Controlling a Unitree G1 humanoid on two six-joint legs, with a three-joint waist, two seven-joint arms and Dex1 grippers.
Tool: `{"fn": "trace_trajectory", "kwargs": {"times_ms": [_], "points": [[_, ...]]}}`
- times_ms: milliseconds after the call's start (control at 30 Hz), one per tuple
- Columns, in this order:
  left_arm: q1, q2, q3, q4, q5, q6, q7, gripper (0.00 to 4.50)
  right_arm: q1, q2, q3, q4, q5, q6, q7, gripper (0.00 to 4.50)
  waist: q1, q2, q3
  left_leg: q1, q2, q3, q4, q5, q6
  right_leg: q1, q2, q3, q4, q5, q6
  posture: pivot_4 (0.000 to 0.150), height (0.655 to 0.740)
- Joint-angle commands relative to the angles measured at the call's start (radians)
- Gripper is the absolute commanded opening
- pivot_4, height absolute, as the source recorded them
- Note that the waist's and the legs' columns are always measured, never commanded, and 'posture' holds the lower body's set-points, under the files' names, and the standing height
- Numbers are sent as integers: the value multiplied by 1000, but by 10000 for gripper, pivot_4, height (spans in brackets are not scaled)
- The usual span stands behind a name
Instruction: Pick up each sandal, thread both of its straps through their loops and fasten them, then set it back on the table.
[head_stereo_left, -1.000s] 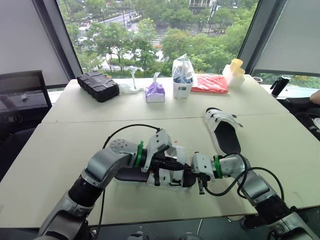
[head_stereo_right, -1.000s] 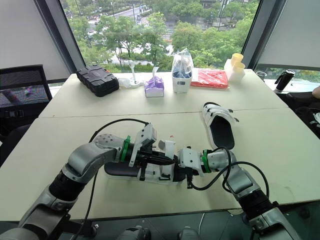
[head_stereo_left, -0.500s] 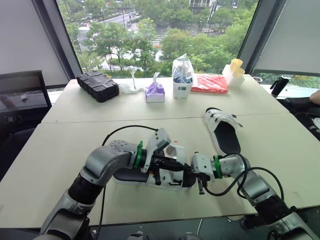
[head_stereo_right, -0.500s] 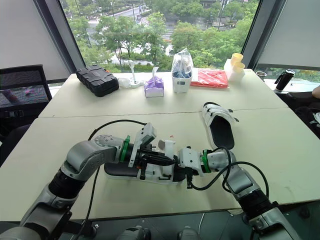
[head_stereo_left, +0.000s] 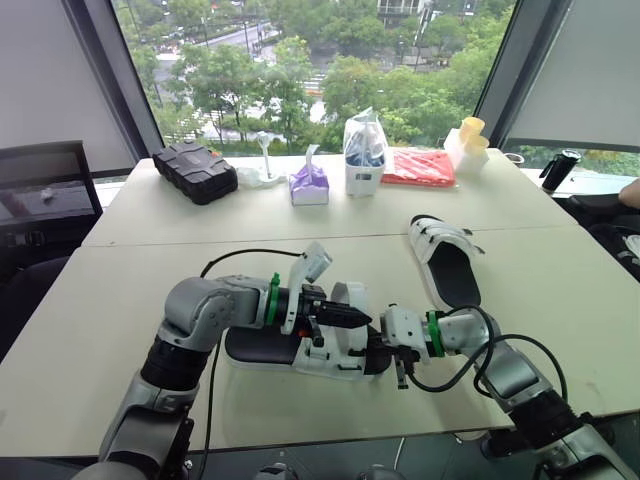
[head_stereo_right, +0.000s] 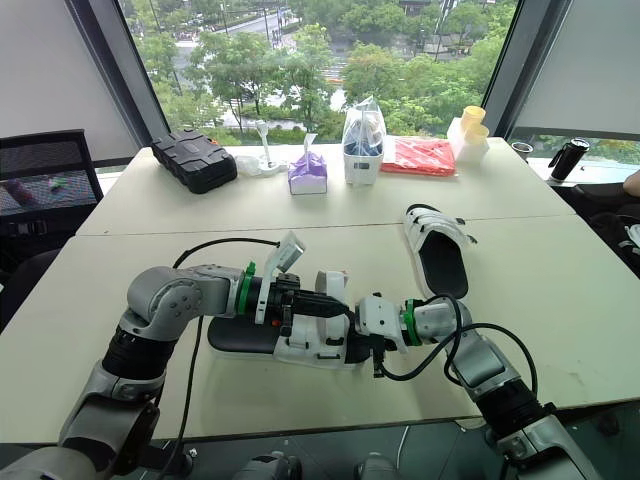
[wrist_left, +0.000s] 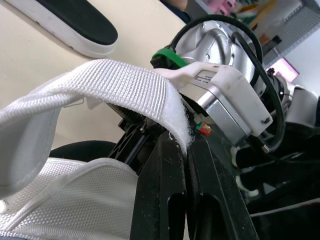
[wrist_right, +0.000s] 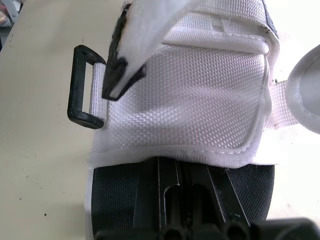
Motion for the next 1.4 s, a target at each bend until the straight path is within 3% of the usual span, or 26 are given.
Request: {"fn": "trace_trajectory", "kwargs": {"times_ms": [33,533,1400], "points": [[7,-3,11,-32,-28,10,13,498,55,3,92,51,-67,46,23,0,0,0,0,0,0,0,0,0,0,0,0,0,0,0,0,1500,7400],[68,27,-28,-35,-21,-1,17,498,57,2,94,48,-68,44,22,0,0,0,0,0,0,0,1,0,-1,0,0,0,0,-1,-2,1500,7400],[35,26,-59,77,45,-121,-11,498,55,3,93,45,-66,51,22,0,1,0,0,0,0,0,1,-1,-1,0,0,0,1,-1,-1,1500,7400]]}}
